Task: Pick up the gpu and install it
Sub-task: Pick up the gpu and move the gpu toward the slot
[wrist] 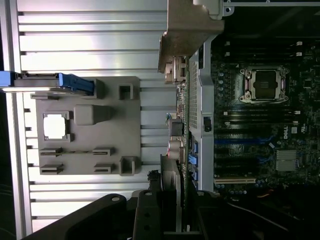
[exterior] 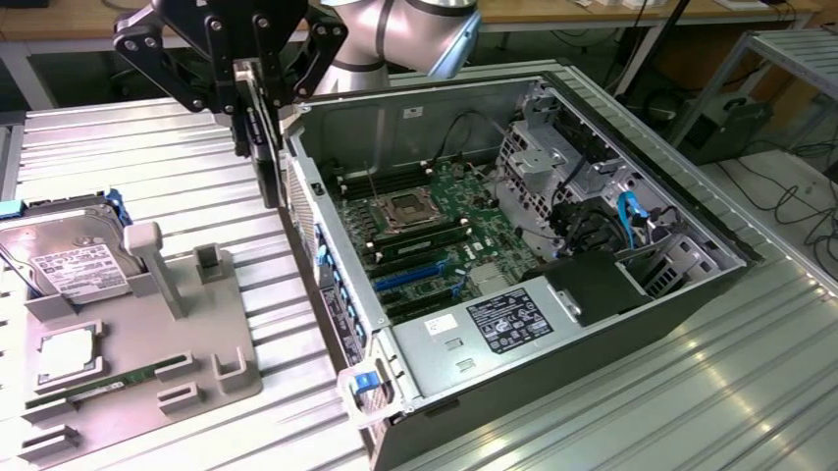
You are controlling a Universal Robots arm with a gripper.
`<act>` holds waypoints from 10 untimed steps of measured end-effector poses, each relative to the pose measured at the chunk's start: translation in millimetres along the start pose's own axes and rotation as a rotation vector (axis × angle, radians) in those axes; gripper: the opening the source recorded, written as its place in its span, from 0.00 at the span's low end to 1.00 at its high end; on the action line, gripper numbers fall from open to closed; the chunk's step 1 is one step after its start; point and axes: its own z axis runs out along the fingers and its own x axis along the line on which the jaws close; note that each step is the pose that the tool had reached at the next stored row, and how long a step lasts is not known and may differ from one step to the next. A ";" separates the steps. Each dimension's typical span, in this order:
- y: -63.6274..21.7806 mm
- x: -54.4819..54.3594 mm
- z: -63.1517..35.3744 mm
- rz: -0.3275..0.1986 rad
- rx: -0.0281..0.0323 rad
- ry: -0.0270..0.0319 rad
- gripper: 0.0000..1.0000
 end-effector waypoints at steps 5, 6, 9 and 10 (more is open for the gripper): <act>0.0 -2.4 0.0 0.000 0.0000 0.0000 0.28; 0.1 -2.9 0.1 0.000 0.0000 0.0000 0.28; 0.1 -4.7 0.1 0.000 0.0000 -0.0001 0.28; 0.1 -5.4 0.1 0.000 0.0000 -0.0001 0.28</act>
